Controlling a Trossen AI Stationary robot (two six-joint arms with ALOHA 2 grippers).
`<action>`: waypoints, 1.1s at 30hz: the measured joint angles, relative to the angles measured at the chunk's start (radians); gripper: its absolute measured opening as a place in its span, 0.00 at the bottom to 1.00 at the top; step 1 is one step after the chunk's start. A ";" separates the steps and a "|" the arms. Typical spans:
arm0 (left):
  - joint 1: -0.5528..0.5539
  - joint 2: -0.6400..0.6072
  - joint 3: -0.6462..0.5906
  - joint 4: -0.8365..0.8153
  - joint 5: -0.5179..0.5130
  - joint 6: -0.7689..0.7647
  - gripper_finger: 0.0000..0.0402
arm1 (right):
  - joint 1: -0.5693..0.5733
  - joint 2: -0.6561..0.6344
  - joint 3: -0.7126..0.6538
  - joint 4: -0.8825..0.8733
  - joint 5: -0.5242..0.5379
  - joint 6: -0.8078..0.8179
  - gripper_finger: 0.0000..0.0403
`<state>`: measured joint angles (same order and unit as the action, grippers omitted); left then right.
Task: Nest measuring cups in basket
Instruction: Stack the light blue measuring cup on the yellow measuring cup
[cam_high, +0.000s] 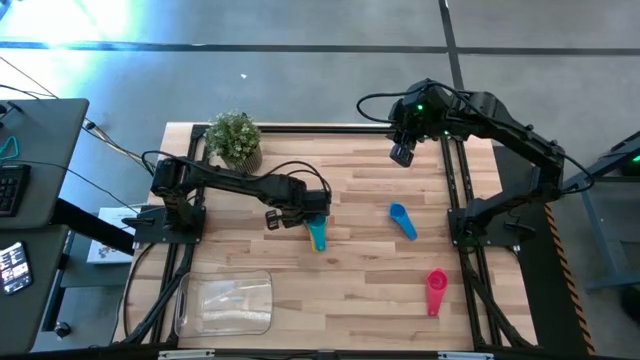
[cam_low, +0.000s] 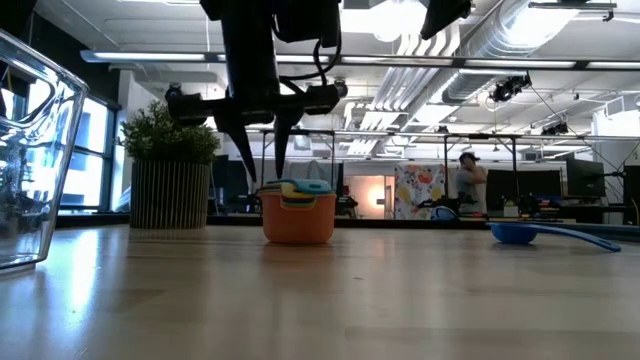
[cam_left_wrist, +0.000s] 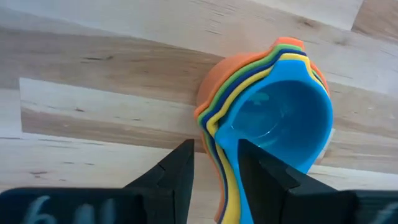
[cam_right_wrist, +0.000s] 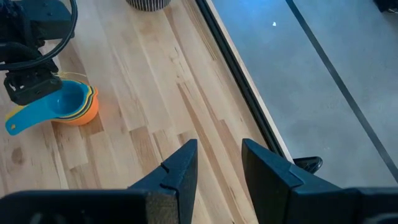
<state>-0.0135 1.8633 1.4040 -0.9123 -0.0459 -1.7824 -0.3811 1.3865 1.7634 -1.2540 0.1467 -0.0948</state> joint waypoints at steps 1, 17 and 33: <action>0.000 0.000 0.000 0.000 -0.002 0.008 0.28 | 0.000 0.000 0.000 -0.003 0.000 0.000 0.29; 0.042 -0.174 0.000 -0.025 -0.125 0.418 0.26 | 0.026 0.000 -0.015 -0.113 -0.114 0.277 0.29; 0.162 -0.499 0.000 -0.039 -0.159 1.066 0.26 | 0.260 0.001 -0.207 0.020 -0.045 0.887 0.29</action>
<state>0.1486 1.3640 1.4040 -0.9508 -0.2050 -0.7164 -0.1208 1.3872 1.5564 -1.2339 0.1017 0.7919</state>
